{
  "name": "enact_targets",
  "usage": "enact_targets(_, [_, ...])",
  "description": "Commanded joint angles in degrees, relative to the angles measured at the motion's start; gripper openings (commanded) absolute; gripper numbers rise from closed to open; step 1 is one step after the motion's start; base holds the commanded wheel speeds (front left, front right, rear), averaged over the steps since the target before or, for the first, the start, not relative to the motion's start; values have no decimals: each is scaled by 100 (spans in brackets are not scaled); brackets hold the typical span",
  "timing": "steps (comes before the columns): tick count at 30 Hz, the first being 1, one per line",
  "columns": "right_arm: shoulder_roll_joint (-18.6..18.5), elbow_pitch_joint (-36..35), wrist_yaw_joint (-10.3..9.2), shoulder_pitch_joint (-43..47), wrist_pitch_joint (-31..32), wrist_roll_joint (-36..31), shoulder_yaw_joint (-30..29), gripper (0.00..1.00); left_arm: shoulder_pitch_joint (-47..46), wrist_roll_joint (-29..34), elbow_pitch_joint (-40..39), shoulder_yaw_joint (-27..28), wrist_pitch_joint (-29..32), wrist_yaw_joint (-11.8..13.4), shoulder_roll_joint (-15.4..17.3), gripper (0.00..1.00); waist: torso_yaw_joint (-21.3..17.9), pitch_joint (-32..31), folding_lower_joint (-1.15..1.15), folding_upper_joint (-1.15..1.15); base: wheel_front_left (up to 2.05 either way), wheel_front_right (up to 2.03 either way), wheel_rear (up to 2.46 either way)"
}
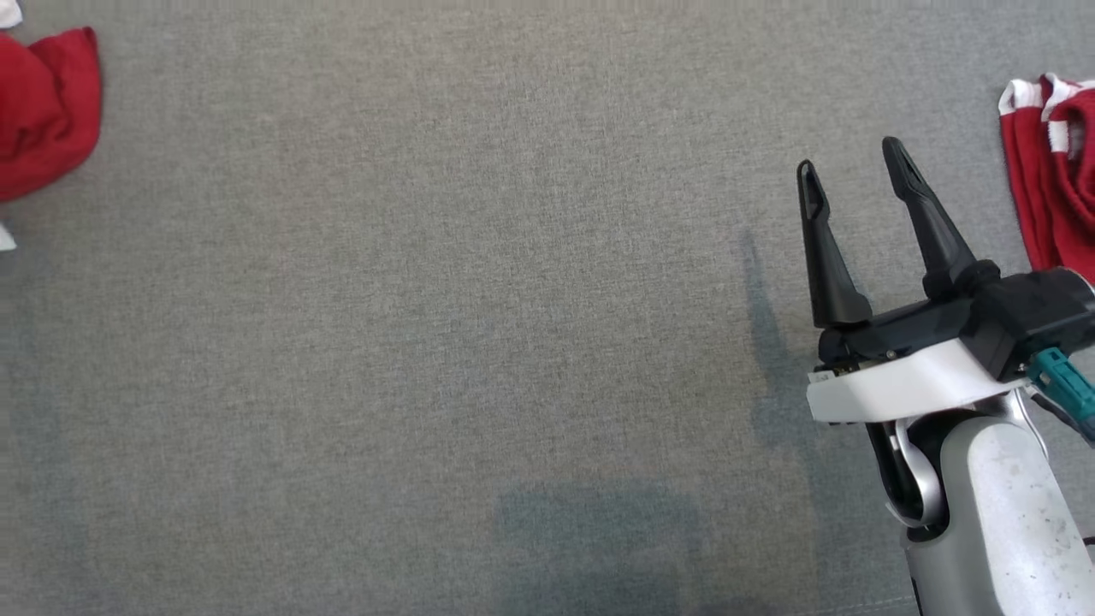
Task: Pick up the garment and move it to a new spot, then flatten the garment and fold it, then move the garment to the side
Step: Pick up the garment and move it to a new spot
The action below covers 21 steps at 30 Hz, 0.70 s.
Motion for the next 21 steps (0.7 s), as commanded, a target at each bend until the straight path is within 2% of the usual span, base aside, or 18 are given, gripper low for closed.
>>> enact_targets(1, [-17, 105, 0, 136, -88, 60, -30, 100, 103, 44, -144, -84, -32, -84, -27, 0, 52, -564, -1, 28, 0, 0, 0])
enact_targets(9, [-17, 373, 0, 488, -167, 179, -134, 100, 210, 224, -706, -472, 158, -290, -97, 0, 54, -1501, -1, 28, 0, 0, 0])
enact_targets(13, [-17, 442, 0, 752, -174, 226, -226, 100, 361, 311, -1189, -811, 442, -407, -257, 0, 16, -1965, -1, 28, 0, 0, 0])
enact_targets(18, [-17, 451, 0, 1067, -143, 288, -326, 100, 695, 238, -1946, -1226, 850, -426, -687, 0, -91, -2341, -1, 28, 0, 0, 0])
enact_targets(21, [-17, 432, 0, 1216, -136, 323, -397, 100, 903, 117, -2360, -1446, 971, -352, -1132, 0, -162, -2434, -1, 28, 0, 0, 0])
